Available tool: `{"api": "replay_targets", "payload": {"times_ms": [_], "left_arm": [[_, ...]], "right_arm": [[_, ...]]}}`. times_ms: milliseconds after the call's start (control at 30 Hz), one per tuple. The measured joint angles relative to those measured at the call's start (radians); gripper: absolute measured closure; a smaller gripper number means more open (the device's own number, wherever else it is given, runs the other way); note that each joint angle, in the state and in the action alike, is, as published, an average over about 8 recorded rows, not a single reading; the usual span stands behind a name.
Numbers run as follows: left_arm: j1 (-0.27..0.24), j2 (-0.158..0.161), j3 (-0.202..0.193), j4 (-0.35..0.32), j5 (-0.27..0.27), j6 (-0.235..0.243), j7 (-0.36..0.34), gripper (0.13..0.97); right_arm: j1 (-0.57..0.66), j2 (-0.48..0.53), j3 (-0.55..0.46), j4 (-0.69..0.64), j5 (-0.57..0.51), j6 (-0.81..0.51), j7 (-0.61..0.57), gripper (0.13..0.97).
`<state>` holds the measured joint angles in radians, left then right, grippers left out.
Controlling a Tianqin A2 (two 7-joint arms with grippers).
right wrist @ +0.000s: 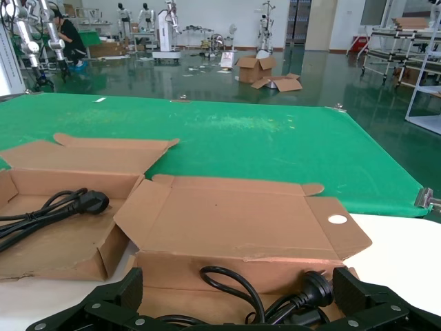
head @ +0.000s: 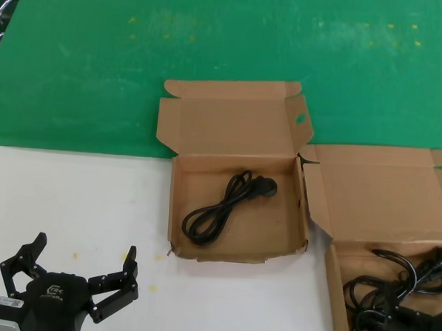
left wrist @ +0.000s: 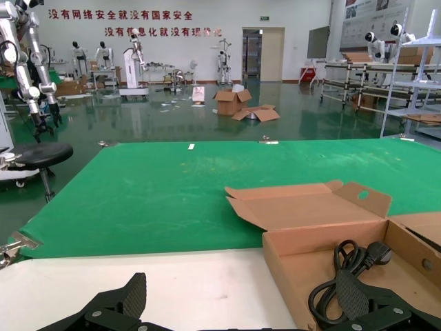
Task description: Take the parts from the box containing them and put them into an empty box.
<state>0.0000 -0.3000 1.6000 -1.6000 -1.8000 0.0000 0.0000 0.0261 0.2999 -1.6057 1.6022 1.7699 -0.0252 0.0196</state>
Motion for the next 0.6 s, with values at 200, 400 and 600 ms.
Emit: {"api": "replay_targets", "payload": {"times_ms": [200, 400, 600], "left_arm": [[0.0, 0.0, 0.0, 0.0, 0.0, 0.0, 0.0, 0.132], [0.0, 0.0, 0.0, 0.0, 0.0, 0.0, 0.0, 0.132], [0.0, 0.0, 0.0, 0.0, 0.0, 0.0, 0.0, 0.132]], "right_arm": [[0.0, 0.0, 0.0, 0.0, 0.0, 0.0, 0.0, 0.129], [0.0, 0.0, 0.0, 0.0, 0.0, 0.0, 0.0, 0.129], [0.0, 0.0, 0.0, 0.0, 0.0, 0.0, 0.0, 0.129]]}}
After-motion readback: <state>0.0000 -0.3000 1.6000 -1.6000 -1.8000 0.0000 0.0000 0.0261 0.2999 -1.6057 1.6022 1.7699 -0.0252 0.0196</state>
